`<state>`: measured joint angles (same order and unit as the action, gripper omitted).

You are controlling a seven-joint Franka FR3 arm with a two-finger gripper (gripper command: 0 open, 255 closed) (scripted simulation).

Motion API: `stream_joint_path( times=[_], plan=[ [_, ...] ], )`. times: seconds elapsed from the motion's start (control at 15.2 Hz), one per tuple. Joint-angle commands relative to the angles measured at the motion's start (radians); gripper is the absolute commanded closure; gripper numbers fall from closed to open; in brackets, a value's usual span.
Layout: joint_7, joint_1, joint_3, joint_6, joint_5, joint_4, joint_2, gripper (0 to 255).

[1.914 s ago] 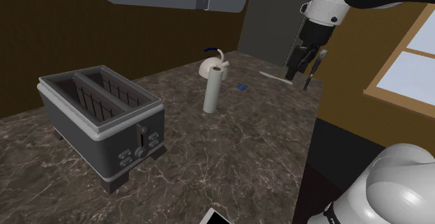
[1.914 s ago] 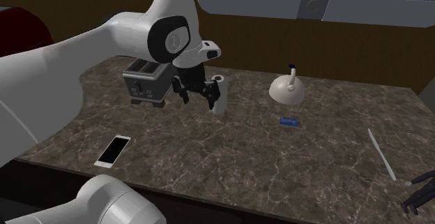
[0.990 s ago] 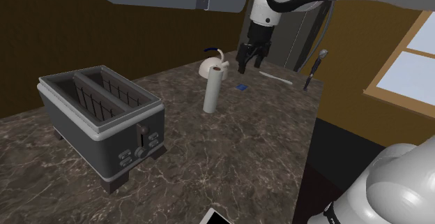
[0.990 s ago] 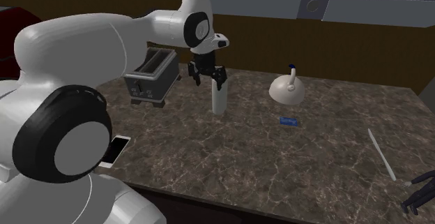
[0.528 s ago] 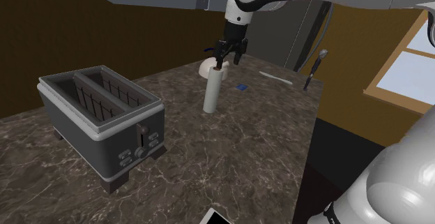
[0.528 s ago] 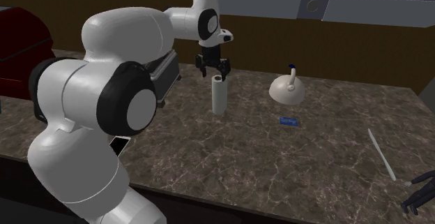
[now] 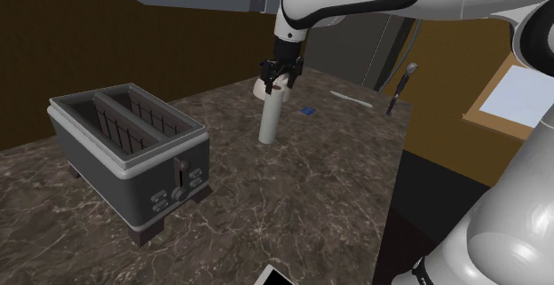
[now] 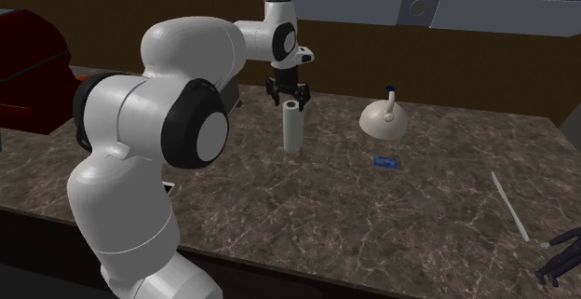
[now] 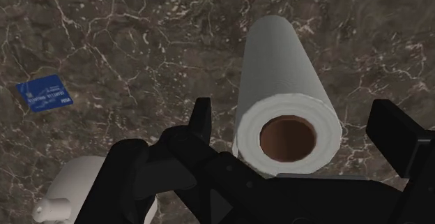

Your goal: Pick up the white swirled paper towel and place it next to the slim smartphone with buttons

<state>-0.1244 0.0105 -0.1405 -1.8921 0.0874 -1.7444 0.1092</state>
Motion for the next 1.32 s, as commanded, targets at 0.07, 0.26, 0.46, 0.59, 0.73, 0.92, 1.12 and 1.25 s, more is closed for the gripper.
stream_joint_path(
  times=[0.07, 0.26, 0.46, 0.59, 0.73, 0.92, 1.12, 1.25],
  plan=[
    [-0.003, 0.0, 0.001, -0.035, 0.002, -0.027, 0.007, 0],
    [-0.003, 0.0, 0.001, -0.035, 0.002, -0.027, 0.008, 0],
    [-0.003, 0.0, 0.001, -0.035, 0.002, -0.027, 0.008, 0],
    [-0.003, 0.0, 0.001, -0.035, 0.002, -0.027, 0.008, 255],
    [-0.003, 0.0, 0.001, -0.035, 0.002, -0.026, 0.008, 255],
    [-0.002, 0.0, 0.001, -0.035, 0.002, -0.027, 0.008, 255],
    [-0.003, 0.0, 0.001, -0.035, 0.002, -0.026, 0.009, 255],
    [-0.002, 0.0, 0.0, -0.022, 0.001, -0.016, 0.006, 255]
  ],
)
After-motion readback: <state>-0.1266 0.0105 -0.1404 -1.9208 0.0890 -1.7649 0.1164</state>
